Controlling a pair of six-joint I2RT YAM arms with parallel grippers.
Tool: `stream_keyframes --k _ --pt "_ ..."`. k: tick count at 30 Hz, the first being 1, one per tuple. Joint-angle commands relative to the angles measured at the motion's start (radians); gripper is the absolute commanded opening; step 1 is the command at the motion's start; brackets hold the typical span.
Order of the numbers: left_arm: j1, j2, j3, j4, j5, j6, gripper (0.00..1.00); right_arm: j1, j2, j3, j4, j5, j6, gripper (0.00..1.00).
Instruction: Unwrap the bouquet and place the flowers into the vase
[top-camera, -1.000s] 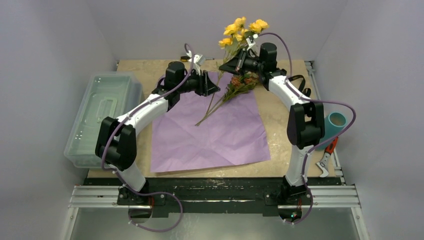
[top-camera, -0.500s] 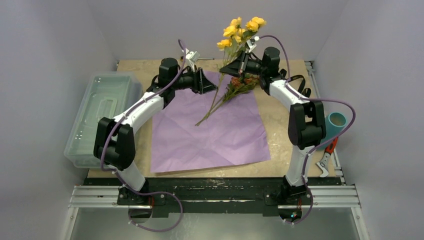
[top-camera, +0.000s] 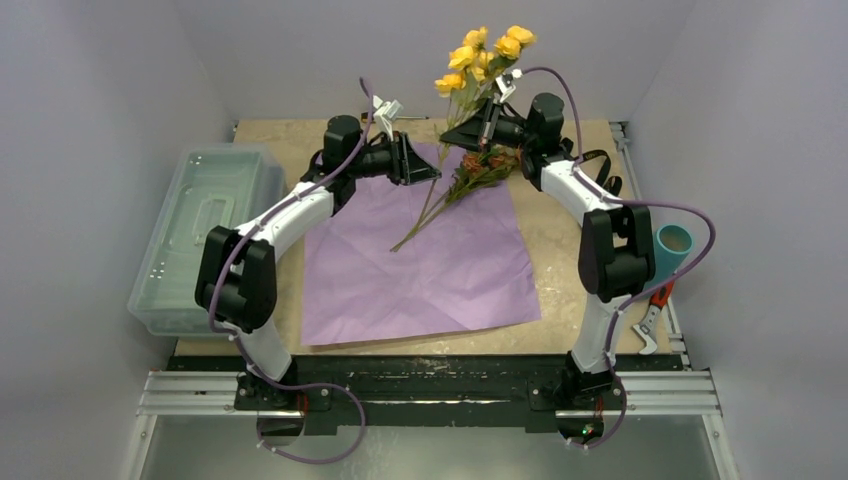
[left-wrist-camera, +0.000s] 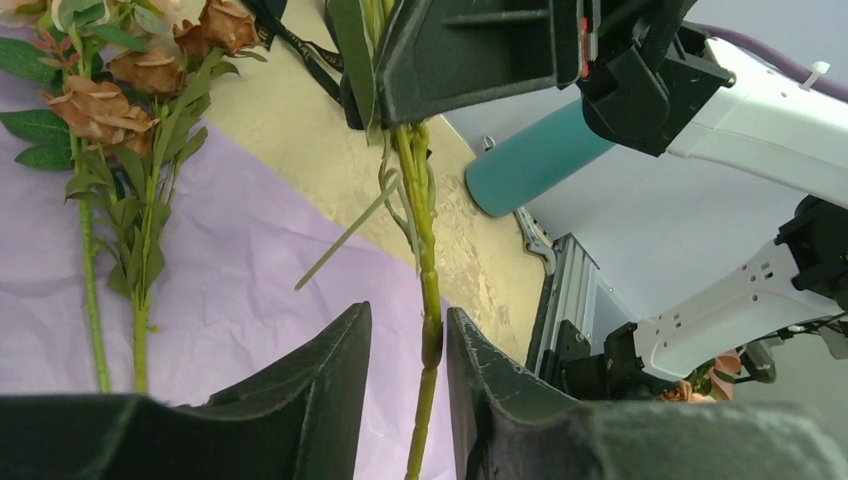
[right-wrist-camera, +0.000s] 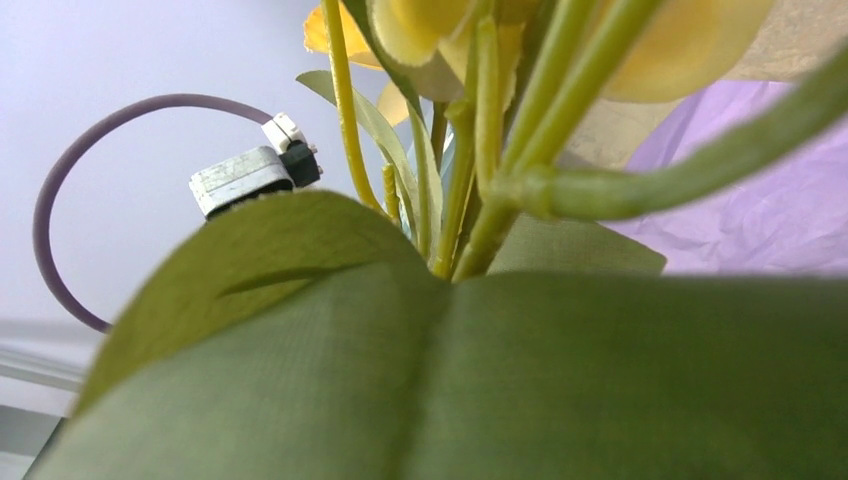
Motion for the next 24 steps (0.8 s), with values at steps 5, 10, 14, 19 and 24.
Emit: stream_keyframes --k 5,10,14,19,24 --pt "-0.009 0.027 0.031 0.14 0.017 -0.143 0.11 0.005 -0.079 -0.034 0.09 -0.028 0.013 0.0" --pt "-0.009 0.035 0.018 0.096 -0.027 -0.203 0.0 0.006 -0.096 -0.021 0.079 -0.001 -0.032 0.0" --pt "-0.005 0.041 0.001 0.023 -0.092 -0.258 0.0 0.007 -0.133 -0.019 0.035 0.036 -0.145 0.0" --pt "0.008 0.05 -0.05 0.022 -0.117 -0.356 0.0 0.009 -0.177 -0.032 -0.009 0.034 -0.285 0.0" --pt "0.008 0.073 -0.045 0.002 -0.115 -0.38 0.0 0.02 -0.214 -0.038 -0.069 0.0 -0.415 0.0"
